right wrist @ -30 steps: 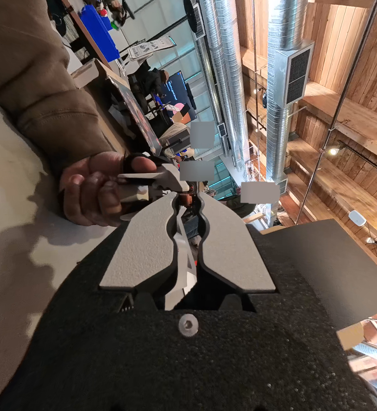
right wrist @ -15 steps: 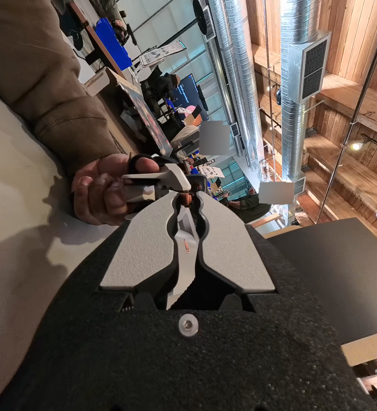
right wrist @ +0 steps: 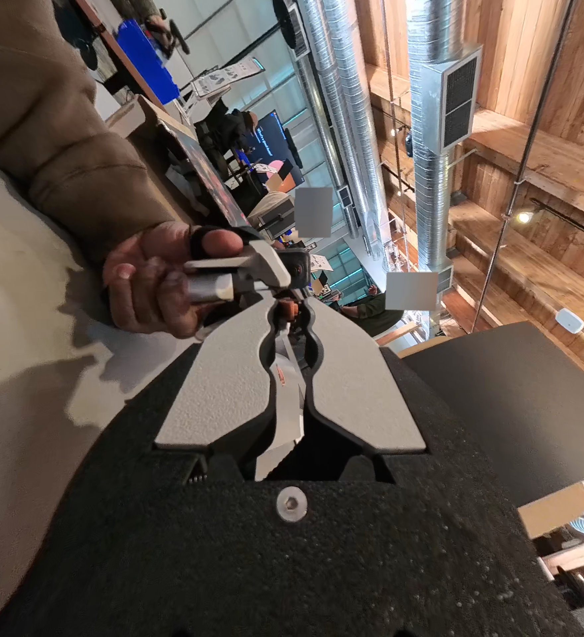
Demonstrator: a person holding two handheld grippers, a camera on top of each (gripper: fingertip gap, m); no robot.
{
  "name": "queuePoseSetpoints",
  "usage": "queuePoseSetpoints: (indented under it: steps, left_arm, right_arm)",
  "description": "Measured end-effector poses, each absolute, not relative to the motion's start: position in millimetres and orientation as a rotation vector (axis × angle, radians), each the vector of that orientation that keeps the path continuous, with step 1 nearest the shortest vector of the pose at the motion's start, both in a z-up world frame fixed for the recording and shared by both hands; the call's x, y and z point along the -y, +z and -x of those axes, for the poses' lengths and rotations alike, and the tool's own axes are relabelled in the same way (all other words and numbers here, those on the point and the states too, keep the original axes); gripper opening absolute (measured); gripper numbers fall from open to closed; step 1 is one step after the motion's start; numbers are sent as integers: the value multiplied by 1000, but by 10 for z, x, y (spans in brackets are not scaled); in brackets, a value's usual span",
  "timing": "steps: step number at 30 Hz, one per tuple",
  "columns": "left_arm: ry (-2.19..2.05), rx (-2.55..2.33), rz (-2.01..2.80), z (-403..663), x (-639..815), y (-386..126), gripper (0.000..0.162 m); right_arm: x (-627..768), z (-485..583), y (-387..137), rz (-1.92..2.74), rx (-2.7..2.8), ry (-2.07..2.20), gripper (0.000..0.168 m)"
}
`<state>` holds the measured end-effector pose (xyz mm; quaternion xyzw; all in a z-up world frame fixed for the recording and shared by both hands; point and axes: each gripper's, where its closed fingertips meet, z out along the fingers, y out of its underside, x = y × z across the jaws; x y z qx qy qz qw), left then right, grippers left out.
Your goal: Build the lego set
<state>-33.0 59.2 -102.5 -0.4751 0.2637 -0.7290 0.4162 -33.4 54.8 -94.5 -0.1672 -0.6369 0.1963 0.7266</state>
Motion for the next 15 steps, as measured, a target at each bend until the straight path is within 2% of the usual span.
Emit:
queuePoseSetpoints:
  steps: [6,15]
  left_arm:
    - [-1479,-669,1475,533,-759,-1290,31]
    - [-1127,-836,1741,574,-859,-1776,31]
  right_arm:
    - [-660,367,-1116,393,1428,363,11]
    - [-754,397,-1245,418,1430,316,11]
